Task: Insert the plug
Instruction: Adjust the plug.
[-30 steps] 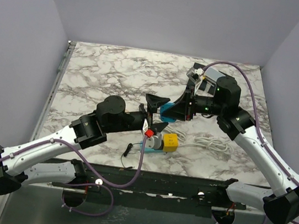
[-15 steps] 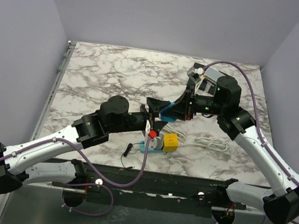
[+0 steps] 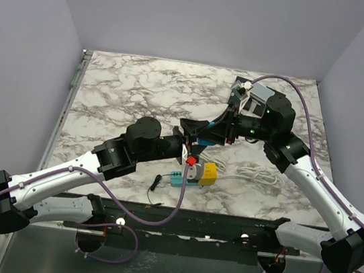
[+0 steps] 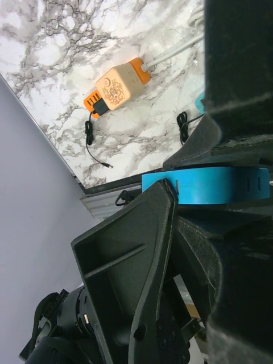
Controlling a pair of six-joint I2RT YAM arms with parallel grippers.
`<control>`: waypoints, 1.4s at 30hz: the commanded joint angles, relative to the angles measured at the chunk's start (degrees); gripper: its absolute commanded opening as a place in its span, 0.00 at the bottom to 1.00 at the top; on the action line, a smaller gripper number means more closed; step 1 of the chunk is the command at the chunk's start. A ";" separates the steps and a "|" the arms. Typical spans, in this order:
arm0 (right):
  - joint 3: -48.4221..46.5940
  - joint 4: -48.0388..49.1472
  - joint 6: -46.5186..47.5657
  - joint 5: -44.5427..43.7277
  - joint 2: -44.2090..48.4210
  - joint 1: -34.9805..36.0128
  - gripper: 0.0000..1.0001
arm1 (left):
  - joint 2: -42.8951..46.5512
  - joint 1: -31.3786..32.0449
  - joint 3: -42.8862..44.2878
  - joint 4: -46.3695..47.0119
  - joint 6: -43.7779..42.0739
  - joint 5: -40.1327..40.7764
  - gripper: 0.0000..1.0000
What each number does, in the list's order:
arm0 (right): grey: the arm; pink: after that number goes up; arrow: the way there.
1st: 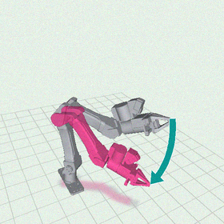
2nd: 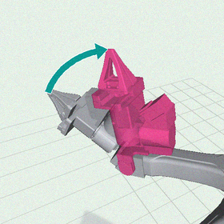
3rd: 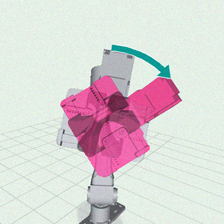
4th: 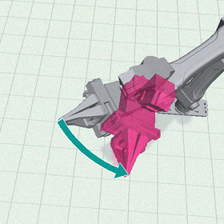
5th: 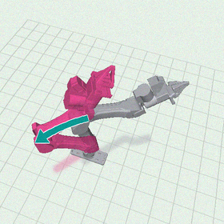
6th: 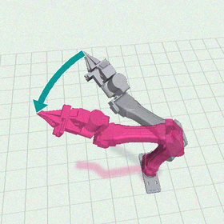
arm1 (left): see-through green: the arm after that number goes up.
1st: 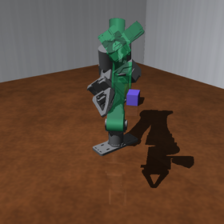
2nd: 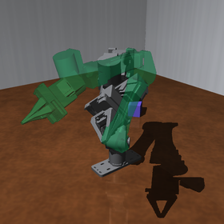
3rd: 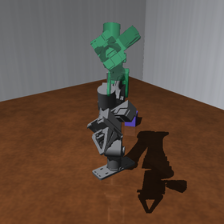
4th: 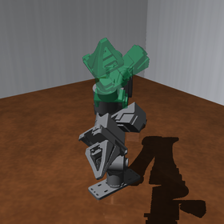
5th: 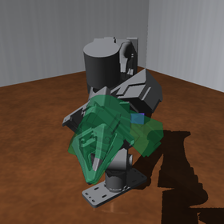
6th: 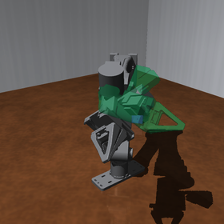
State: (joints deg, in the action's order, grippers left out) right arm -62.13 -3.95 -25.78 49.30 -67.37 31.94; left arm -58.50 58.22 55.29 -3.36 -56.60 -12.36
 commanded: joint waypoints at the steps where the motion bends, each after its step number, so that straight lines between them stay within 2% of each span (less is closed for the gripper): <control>1: 0.72 3.42 -1.77 -1.47 1.71 0.46 0.33 | -0.08 0.48 0.81 1.42 0.91 1.28 0.13; 9: 1.82 5.58 -2.92 0.99 0.62 0.43 0.28 | -0.57 0.92 1.58 1.80 1.23 1.61 0.09; 16: 2.62 5.79 -2.95 3.76 1.08 0.46 0.04 | -0.24 0.87 1.21 2.11 1.38 2.67 0.08; 17: 2.37 4.79 -2.21 4.32 1.10 0.41 0.05 | -0.13 0.89 1.08 2.18 1.29 2.67 0.08; 18: 2.07 3.23 -1.67 4.73 1.10 0.41 0.12 | -0.06 0.90 0.99 2.19 1.17 2.60 0.08; 19: 1.63 1.70 -0.80 4.72 1.03 0.42 0.23 | 0.11 0.85 0.90 2.20 1.21 2.54 0.08; 20: 1.17 -0.12 0.31 4.52 0.95 0.42 0.28 | 0.14 0.85 0.88 2.19 1.21 2.44 0.08; 27: 0.62 0.09 0.06 3.03 1.76 0.42 0.30 | 0.57 0.94 0.62 2.13 1.08 2.49 0.05; 29: 1.07 0.99 -0.35 2.50 2.17 0.39 0.27 | 0.81 0.98 0.53 2.06 1.11 2.39 0.04; 37: 2.31 6.99 -2.59 1.51 3.11 0.40 0.01 | 1.49 1.25 -0.18 1.63 1.09 0.59 0.05; 38: 2.28 7.24 -2.50 1.46 3.19 0.38 0.01 | 1.65 1.28 -0.44 1.42 1.07 0.20 0.09; 39: 2.17 7.00 -2.19 1.22 3.29 0.36 0.01 | 1.71 1.29 -0.63 1.16 1.22 -0.17 0.26; 40: 1.74 5.95 -1.17 1.08 3.37 0.29 0.01 | 1.79 1.29 -0.89 1.08 2.21 -0.20 0.70; 41: 1.22 4.45 0.41 1.02 3.39 0.12 0.01 | 1.81 1.33 -1.10 0.93 3.35 -0.09 0.95; 42: 0.47 1.49 2.23 0.82 3.39 -0.12 0.01 | 1.81 1.34 -1.21 0.73 4.70 0.20 0.98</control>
State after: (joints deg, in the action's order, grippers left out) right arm -59.90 -1.15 -26.46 50.70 -65.76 32.21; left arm -57.63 59.29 55.42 -1.54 -55.51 -11.44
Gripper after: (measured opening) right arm 0.235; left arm 0.718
